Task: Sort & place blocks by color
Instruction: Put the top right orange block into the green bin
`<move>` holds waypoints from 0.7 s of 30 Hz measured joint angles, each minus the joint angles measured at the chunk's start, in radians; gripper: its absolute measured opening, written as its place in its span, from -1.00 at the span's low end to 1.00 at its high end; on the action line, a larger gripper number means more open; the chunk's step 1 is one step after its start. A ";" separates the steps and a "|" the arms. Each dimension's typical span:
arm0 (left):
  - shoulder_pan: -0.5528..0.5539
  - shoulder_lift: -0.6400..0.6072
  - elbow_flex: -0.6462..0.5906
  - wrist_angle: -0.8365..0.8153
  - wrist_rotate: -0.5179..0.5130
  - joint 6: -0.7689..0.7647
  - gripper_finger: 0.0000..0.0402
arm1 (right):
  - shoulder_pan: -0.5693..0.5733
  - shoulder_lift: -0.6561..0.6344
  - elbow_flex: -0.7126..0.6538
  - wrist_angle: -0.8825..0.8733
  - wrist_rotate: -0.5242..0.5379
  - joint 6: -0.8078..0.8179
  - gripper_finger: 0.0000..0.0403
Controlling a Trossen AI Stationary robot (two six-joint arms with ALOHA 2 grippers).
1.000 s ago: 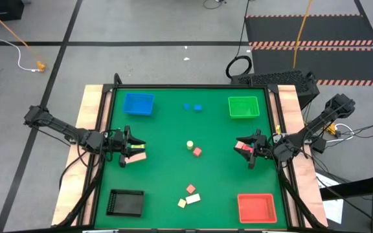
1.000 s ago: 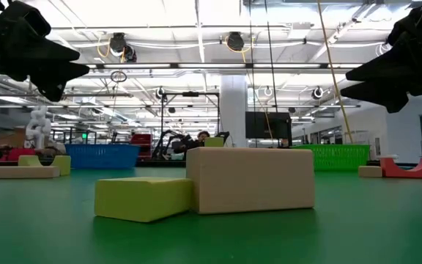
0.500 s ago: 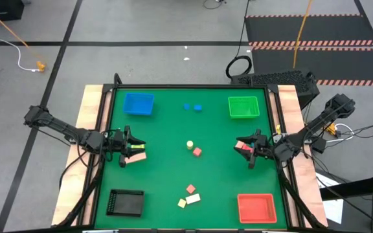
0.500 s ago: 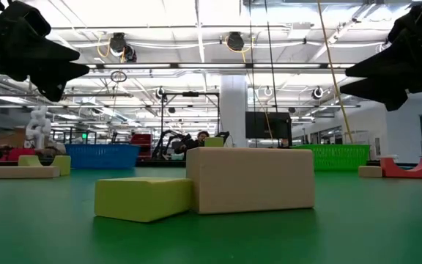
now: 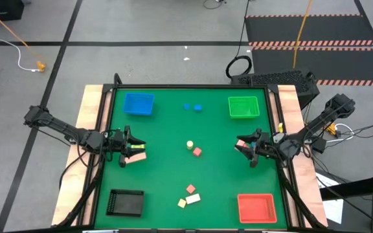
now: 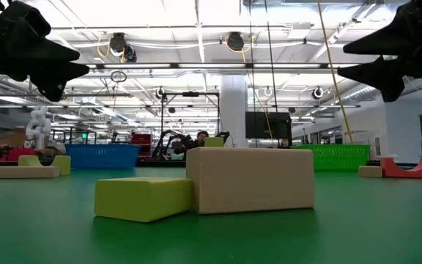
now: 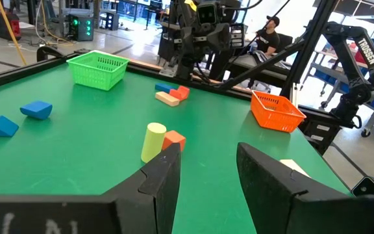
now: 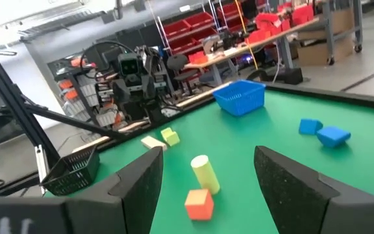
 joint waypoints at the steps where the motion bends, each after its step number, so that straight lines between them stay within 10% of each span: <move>1: 0.000 0.000 0.000 0.000 0.000 0.000 -0.24 | 0.000 0.000 0.000 0.015 0.000 -0.017 0.16; 21: 0.000 0.000 0.000 0.000 0.000 0.000 -0.24 | -0.057 0.000 0.094 0.406 0.000 -0.700 0.16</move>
